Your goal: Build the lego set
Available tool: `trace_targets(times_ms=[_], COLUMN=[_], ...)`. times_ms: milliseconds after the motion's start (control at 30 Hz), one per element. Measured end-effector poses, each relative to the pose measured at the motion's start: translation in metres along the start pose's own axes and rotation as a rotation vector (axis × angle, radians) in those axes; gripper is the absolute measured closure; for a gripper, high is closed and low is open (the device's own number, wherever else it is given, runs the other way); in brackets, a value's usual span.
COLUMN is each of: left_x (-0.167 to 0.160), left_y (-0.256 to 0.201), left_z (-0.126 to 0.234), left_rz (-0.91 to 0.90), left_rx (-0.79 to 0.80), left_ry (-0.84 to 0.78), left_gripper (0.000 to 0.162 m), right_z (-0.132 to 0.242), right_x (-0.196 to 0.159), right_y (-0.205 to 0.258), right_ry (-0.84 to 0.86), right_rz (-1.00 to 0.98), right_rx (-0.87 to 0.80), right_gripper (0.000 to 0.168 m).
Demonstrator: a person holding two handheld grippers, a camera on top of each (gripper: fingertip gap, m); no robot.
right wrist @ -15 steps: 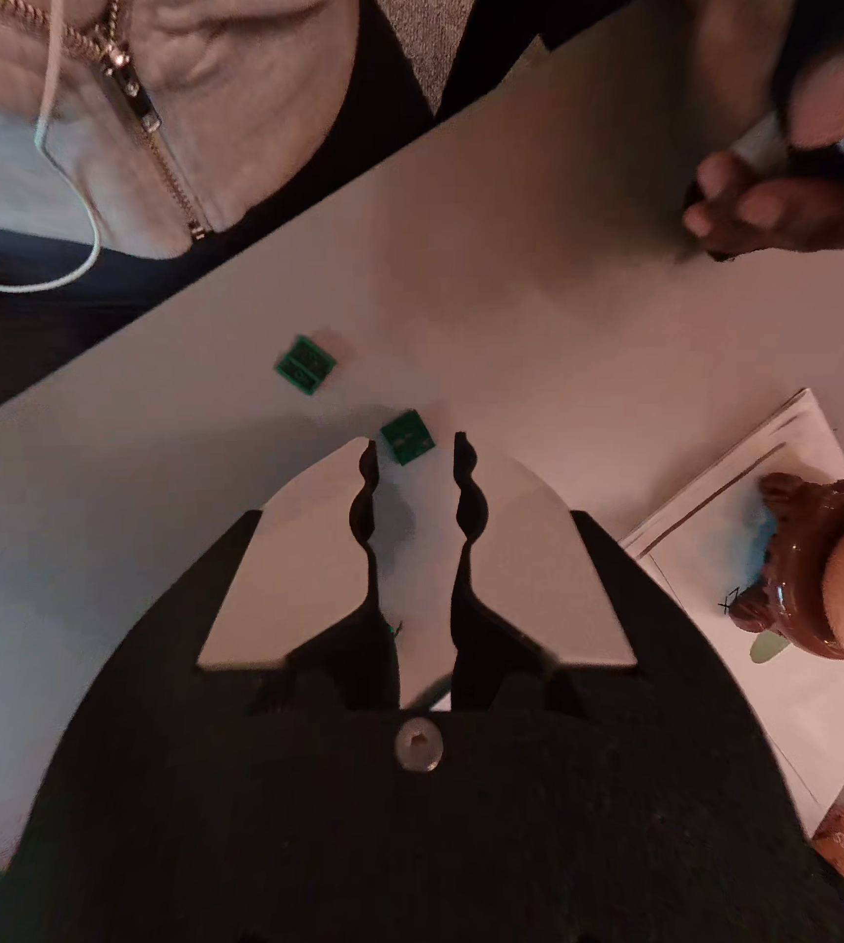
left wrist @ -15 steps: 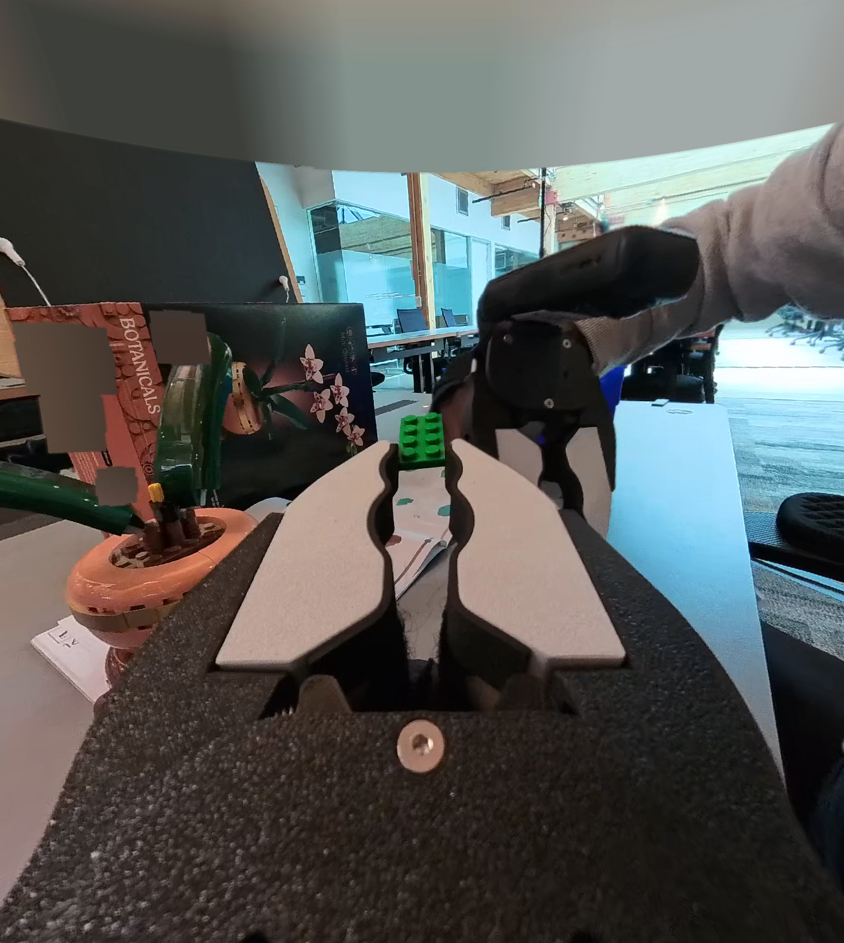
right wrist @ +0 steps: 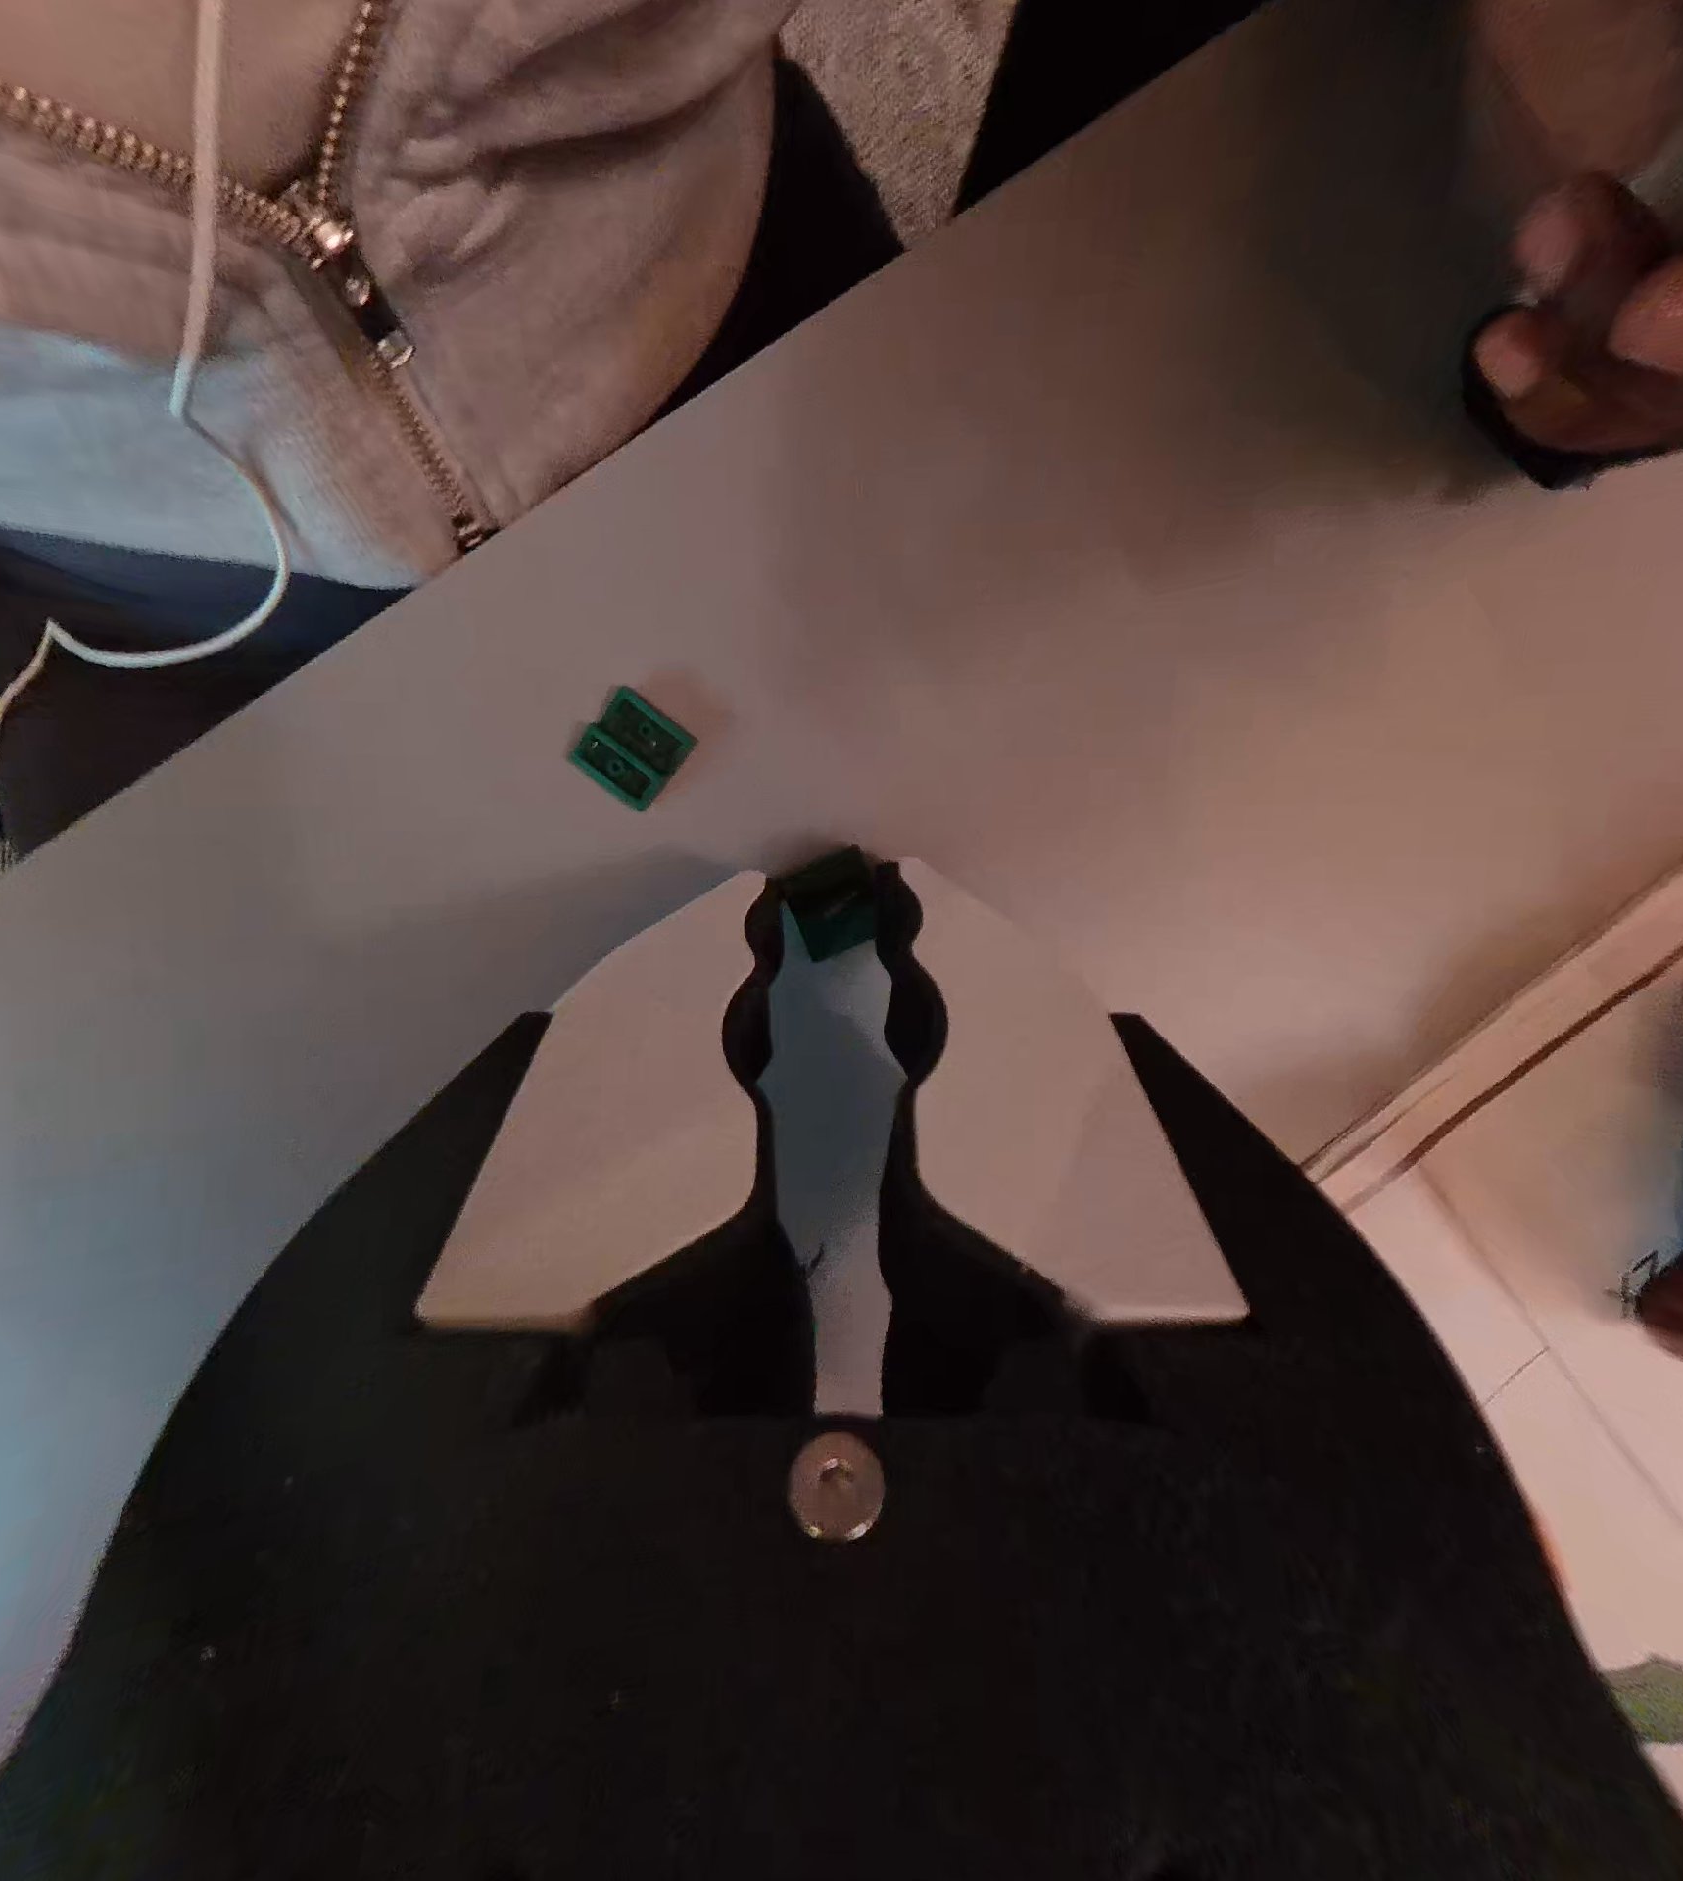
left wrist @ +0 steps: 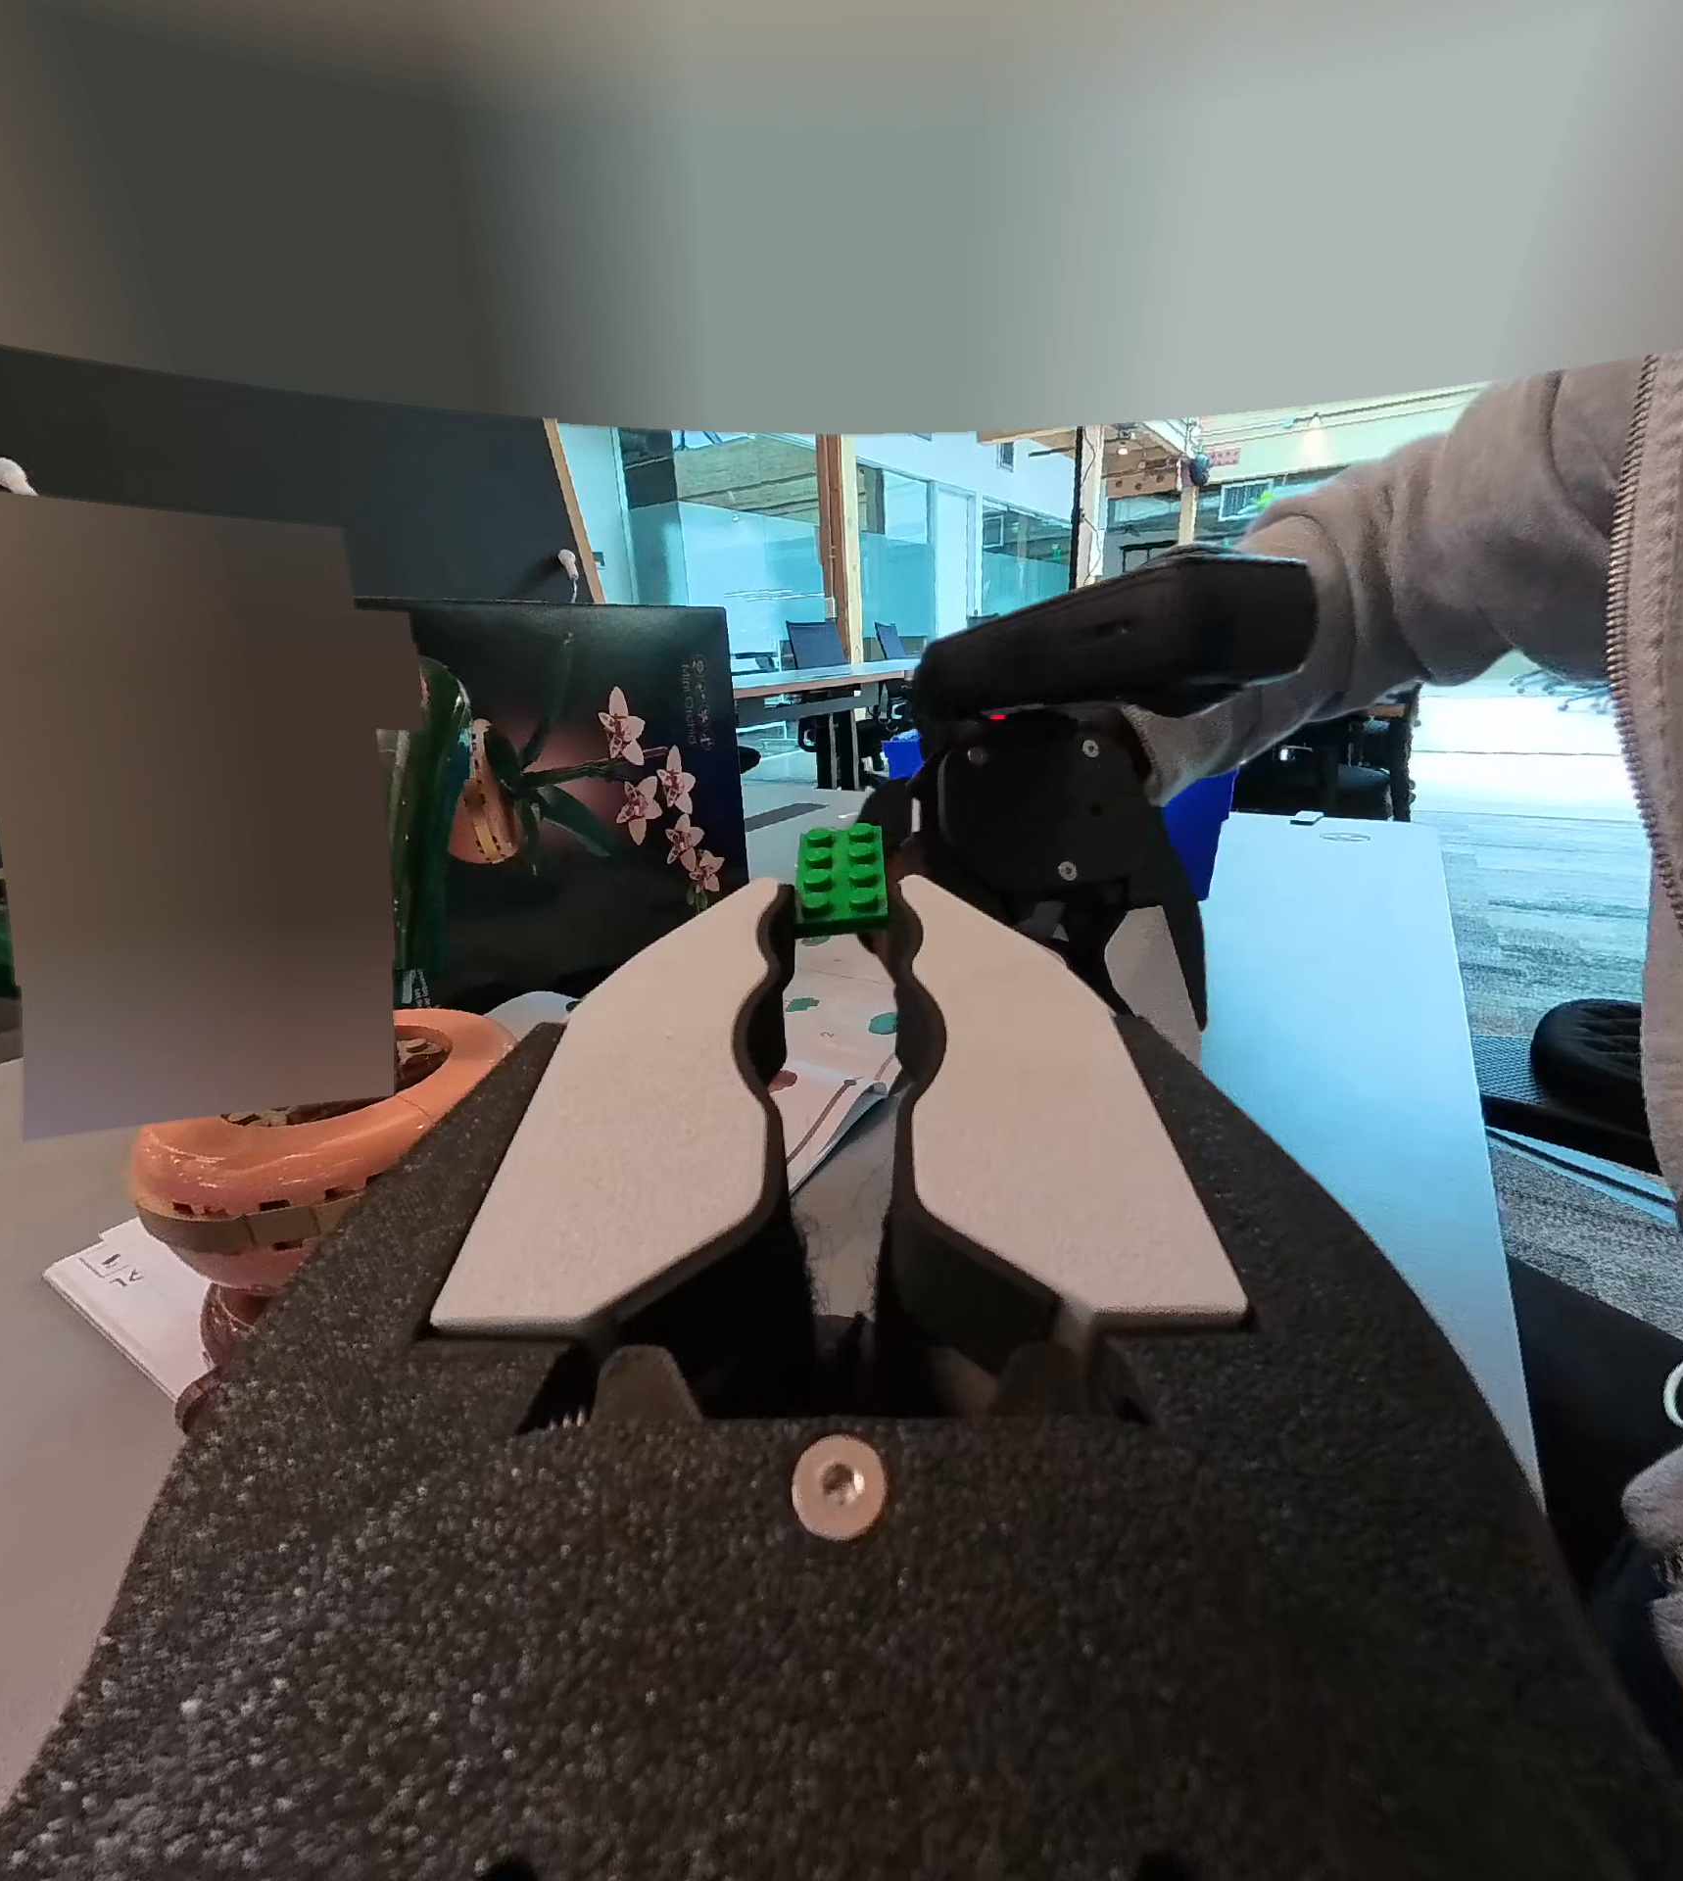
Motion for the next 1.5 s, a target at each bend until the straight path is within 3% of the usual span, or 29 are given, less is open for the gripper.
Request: trace_targets(times_ms=[333,567,667,767,867,933,1167,1300,1500], left_x=[-0.002,-0.003,-0.004,-0.005,-0.006,-0.006,-0.009,-0.008,-0.009], left_y=[-0.003,0.002,0.005,0.006,0.005,-0.001,-0.023,-0.021,-0.034], left_z=[-0.002,-0.005,-0.005,-0.005,-0.006,-0.009,-0.021,-0.020,-0.026], left_rz=[-0.028,0.002,0.061,0.072,0.051,0.032,-0.015,-0.110,-0.407], left_rx=[0.025,0.142,0.211,0.273,0.313,0.307,0.196,0.300,0.405], left_ry=[0.019,0.059,0.071,0.076,0.083,0.088,0.093,0.097,0.152], left_gripper=[0.146,0.146,0.146,0.146,0.146,0.146,0.146,0.146,0.146], right_z=[-0.002,-0.003,0.009,0.034,0.057,0.063,0.074,0.071,0.059], right_x=[-0.008,-0.007,-0.003,0.006,0.018,0.022,0.023,0.029,0.044], right_y=[0.013,0.018,0.016,0.012,0.012,0.013,0.025,0.029,0.020], right_ry=[-0.128,-0.206,-0.393,-0.699,-1.002,-1.080,-1.108,-1.024,-0.949], right_rz=[-0.427,-0.667,-0.825,-0.951,-0.971,-0.947,-0.911,-0.908,-0.884], right_rx=[-0.296,-0.456,-0.548,-0.622,-0.655,-0.670,-0.760,-0.910,-1.106], right_gripper=[0.151,0.152,0.152,0.152,0.152,0.153,0.153,0.153,0.152])
Point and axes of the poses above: each gripper's, where its closed fingertips meet, z back along the fingers, x out of its top, y = z × x across the jaws, the point moved 7 cm from there along z, back along the fingers, and after that the axes turned 2 degrees about -y, right-handed, at the moved point
